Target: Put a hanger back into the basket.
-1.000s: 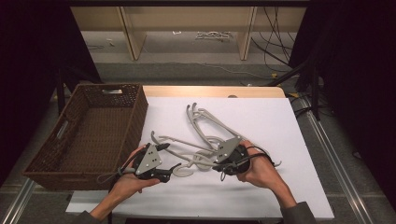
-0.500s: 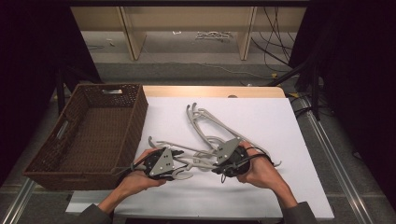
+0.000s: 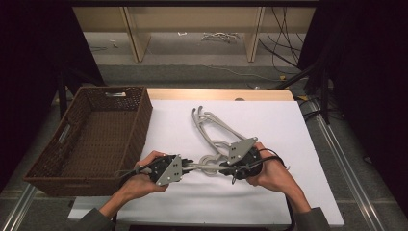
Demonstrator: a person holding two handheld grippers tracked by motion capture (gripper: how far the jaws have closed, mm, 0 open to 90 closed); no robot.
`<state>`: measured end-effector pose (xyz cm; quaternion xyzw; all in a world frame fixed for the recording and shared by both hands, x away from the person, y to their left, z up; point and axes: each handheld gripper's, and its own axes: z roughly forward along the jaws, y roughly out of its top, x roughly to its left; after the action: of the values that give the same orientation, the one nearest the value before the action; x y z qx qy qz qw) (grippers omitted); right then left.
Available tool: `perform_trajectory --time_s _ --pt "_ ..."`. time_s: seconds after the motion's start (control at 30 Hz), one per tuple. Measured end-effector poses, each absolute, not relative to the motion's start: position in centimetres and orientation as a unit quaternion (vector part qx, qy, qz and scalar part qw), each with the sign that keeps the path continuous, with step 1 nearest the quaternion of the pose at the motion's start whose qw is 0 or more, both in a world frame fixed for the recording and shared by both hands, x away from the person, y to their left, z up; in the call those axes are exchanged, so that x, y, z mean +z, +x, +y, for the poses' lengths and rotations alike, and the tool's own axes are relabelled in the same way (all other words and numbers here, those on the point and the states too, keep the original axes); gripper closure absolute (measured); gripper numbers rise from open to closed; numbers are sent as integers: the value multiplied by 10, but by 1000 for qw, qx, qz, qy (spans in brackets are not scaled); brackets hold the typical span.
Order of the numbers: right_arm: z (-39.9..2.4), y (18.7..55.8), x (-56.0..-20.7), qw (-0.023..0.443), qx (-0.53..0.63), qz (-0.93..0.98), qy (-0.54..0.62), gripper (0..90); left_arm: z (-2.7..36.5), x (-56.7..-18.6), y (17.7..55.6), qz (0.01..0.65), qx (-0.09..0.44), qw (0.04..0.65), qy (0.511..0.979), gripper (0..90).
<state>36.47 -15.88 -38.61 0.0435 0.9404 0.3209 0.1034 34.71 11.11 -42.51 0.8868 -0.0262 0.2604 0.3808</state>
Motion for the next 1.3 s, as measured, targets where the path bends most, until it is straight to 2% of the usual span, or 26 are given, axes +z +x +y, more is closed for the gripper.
perform_trajectory --time_s 0.2,0.27,0.3,0.37,0.4,0.5,0.9,1.2,1.3 --pt "-160 367 -383 144 322 933 76 699 108 -418 348 -12 251 388 887 783" --pt "-162 368 -382 156 324 927 106 610 107 -416 349 -5 251 387 887 797" --pt "-162 368 -382 162 325 925 116 604 106 -416 350 -3 250 382 890 799" --pt "-164 369 -380 168 337 917 132 531 105 -418 352 -3 246 379 892 803" --pt "-166 370 -378 176 349 909 145 482 105 -418 353 11 248 375 893 806" --pt "-173 373 -371 190 373 888 190 407 106 -416 356 42 242 374 894 812" --pt "-189 368 -355 207 439 839 244 370 115 -390 361 114 223 397 883 820" --pt "-200 355 -351 214 463 811 286 277 130 -372 369 166 225 418 864 819" --pt "-206 351 -354 221 470 801 297 277 135 -361 372 182 226 428 856 819"
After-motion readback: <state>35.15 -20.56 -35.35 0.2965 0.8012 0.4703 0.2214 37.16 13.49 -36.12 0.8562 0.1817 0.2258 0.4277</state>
